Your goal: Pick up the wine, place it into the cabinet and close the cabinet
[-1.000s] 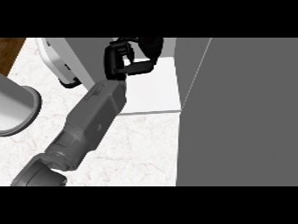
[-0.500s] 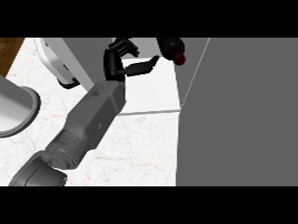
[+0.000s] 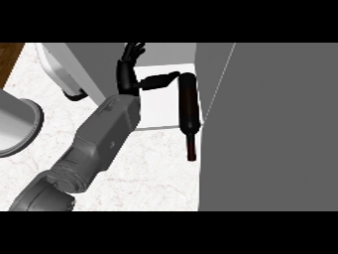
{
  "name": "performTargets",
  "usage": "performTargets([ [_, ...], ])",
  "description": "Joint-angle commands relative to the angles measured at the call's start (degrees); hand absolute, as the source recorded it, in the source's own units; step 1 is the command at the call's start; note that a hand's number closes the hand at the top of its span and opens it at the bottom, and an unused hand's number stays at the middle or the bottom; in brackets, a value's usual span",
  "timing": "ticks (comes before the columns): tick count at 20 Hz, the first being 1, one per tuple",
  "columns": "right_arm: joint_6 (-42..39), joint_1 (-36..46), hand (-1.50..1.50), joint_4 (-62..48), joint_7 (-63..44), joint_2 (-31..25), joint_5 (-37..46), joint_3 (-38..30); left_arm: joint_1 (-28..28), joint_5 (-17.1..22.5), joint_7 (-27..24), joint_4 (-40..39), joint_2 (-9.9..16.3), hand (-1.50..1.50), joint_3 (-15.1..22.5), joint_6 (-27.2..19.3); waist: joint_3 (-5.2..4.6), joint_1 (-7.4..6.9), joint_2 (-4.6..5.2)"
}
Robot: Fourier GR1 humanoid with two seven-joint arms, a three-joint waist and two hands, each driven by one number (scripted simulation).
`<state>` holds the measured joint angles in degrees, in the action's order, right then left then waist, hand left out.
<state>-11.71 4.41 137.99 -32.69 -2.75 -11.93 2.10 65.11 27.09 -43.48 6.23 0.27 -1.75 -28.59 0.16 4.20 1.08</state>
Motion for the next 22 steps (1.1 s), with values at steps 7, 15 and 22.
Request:
performTargets([
  [7,-0.59,-0.31,-1.5,1.78,0.72,-0.75,-2.7,-1.09,-4.35,-0.89,-3.16,-1.38,1.85,-1.5,-0.58,1.47,-0.2,-0.13,0.52],
  [15,-0.66,-1.23,-1.5,3.01,-0.71,-0.45,-3.25,-0.51,-3.96,-1.32,-4.52,-0.8,2.19,-1.5,-1.32,2.86,-0.24,-0.22,0.37],
  [22,0.44,-0.32,-1.5,3.48,-0.74,0.68,-0.72,1.61,-5.01,-1.57,-6.63,-0.15,2.59,-1.5,-1.72,8.03,-0.27,-0.3,0.36],
])
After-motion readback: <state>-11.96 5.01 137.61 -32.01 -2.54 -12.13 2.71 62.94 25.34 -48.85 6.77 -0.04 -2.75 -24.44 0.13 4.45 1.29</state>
